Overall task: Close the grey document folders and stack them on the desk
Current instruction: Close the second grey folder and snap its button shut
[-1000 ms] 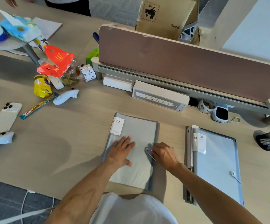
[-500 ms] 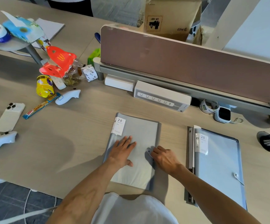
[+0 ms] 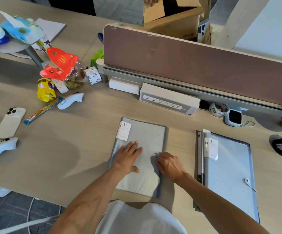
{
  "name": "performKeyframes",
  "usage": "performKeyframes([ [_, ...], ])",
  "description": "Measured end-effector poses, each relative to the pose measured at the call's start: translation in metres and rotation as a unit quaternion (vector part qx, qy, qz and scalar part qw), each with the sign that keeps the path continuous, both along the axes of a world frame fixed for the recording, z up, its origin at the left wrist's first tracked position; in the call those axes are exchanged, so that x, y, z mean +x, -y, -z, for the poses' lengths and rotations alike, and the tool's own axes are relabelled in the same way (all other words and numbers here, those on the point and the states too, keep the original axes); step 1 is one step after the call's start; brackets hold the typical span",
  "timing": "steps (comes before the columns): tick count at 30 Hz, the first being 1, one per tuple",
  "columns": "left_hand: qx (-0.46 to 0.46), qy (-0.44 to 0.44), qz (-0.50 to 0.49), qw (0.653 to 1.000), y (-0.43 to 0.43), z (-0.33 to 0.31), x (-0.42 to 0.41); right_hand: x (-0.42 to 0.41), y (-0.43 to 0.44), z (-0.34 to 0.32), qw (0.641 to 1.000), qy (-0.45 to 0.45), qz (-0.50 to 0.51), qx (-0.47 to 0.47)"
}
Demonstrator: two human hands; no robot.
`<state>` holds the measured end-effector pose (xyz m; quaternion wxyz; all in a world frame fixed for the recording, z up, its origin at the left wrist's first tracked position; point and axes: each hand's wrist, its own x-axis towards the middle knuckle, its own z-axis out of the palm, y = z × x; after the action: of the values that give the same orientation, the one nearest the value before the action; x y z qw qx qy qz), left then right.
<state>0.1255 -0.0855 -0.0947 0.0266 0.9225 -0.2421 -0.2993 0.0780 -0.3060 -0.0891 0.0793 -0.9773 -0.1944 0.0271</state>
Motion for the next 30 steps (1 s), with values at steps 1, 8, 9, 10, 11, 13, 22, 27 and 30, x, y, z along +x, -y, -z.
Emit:
performKeyframes([
  [1, 0.000, 0.001, 0.000, 1.000, 0.000, 0.000, 0.000, 0.000, -0.002, -0.001, 1.000, 0.004, 0.004, 0.004],
  [8, -0.001, 0.004, -0.001, 1.000, 0.000, 0.002, 0.000, 0.000, -0.016, -0.002, 0.985, -0.095, 0.133, 0.063],
  [9, -0.002, 0.004, -0.002, 1.000, 0.000, 0.003, 0.000, 0.001, -0.018, -0.002, 0.978, -0.120, 0.157, 0.071],
  [10, -0.002, 0.003, -0.002, 1.000, 0.000, 0.003, 0.000, 0.002, -0.020, -0.003, 0.970, -0.140, 0.183, 0.082],
  [11, -0.003, 0.004, -0.003, 1.000, -0.001, 0.003, 0.000, 0.004, -0.022, -0.005, 0.960, -0.163, 0.210, 0.092],
  [13, -0.005, 0.003, -0.003, 1.000, -0.001, 0.003, -0.001, 0.007, -0.023, -0.007, 0.939, -0.205, 0.252, 0.111],
  [22, -0.005, 0.004, -0.006, 1.000, -0.001, -0.003, -0.001, 0.009, -0.010, -0.022, 0.905, -0.299, 0.278, 0.116],
  [27, -0.025, 0.019, -0.051, 0.998, -0.005, -0.010, -0.006, 0.000, 0.001, -0.035, 0.907, -0.292, 0.273, 0.132],
  [30, -0.012, 0.039, -0.120, 0.992, -0.011, -0.019, -0.017, -0.006, 0.007, -0.042, 0.895, -0.287, 0.287, 0.184],
])
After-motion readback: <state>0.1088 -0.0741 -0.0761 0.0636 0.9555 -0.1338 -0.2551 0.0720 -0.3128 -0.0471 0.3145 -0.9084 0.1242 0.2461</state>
